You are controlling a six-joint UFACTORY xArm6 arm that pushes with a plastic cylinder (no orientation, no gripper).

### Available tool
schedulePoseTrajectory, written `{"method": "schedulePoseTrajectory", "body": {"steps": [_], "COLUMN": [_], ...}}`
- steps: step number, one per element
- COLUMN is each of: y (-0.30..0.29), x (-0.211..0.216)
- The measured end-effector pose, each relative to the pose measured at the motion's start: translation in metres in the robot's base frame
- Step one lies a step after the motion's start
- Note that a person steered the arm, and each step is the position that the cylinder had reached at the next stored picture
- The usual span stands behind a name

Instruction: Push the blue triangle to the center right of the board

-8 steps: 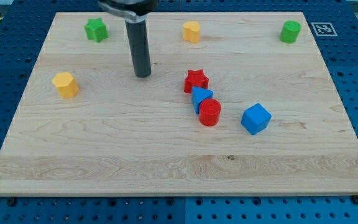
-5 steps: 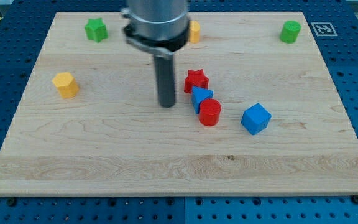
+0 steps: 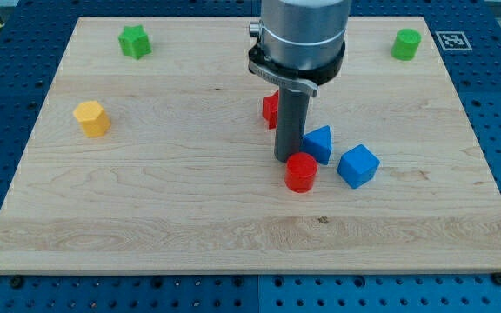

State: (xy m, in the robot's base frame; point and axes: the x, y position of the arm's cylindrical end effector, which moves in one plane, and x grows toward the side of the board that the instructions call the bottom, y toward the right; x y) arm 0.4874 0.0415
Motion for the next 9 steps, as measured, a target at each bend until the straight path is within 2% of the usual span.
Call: {"method": "schedulePoseTrajectory", "body": {"steps": [1, 3, 5, 7, 8, 9], "y": [0.018, 0.085, 0.062, 0.136, 0.153, 0.136], "x": [0.003, -0.059, -0.079, -0.063, -0.061, -0.067]}}
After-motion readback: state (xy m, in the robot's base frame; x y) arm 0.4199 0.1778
